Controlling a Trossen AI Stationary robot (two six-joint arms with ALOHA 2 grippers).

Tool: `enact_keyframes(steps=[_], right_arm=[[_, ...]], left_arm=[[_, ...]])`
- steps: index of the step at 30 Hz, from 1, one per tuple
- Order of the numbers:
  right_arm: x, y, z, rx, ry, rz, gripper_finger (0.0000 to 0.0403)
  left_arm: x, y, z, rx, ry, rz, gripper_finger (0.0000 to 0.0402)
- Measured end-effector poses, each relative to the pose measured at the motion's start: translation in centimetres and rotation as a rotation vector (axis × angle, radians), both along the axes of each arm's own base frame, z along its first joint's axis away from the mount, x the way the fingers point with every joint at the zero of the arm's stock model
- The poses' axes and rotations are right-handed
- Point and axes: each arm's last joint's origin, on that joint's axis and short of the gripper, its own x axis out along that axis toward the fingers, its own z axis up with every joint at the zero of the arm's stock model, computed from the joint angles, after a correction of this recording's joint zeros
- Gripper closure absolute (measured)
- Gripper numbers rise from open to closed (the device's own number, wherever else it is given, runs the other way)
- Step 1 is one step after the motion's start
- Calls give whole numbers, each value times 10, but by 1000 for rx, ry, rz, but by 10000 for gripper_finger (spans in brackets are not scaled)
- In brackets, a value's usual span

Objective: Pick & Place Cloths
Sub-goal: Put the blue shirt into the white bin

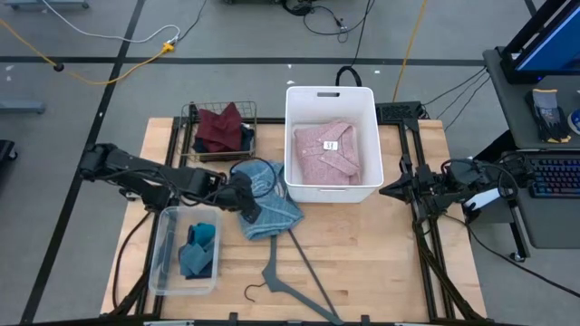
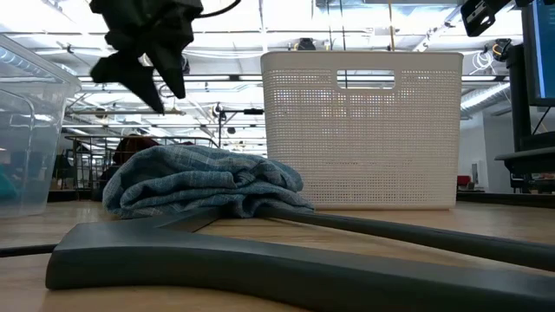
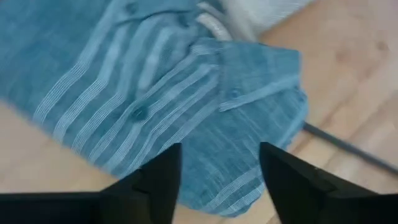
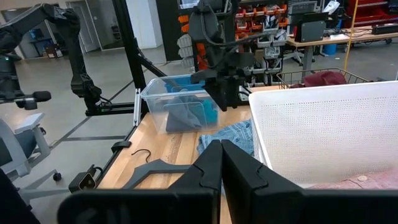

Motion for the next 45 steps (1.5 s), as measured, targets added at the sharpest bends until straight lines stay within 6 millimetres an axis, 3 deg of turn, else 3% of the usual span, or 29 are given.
enact_keyframes(steps=[7, 15, 22, 33, 45], right_arm=[[0, 0, 0, -19, -3, 2, 403], [0, 0, 0, -11, -2, 2, 403], [0, 0, 0, -11, -2, 3, 403], [0, 0, 0, -11, -2, 3, 403], [0, 0, 0, 11, 2, 1, 403]], left_arm=[[-1, 16, -3, -51, 21, 181, 92], [3, 42, -9, -119, 57, 305, 33], [11, 54, -22, -140, 87, 379, 11], [32, 68, -47, -187, 107, 430, 9], [52, 81, -123, -318, 358, 408, 9]])
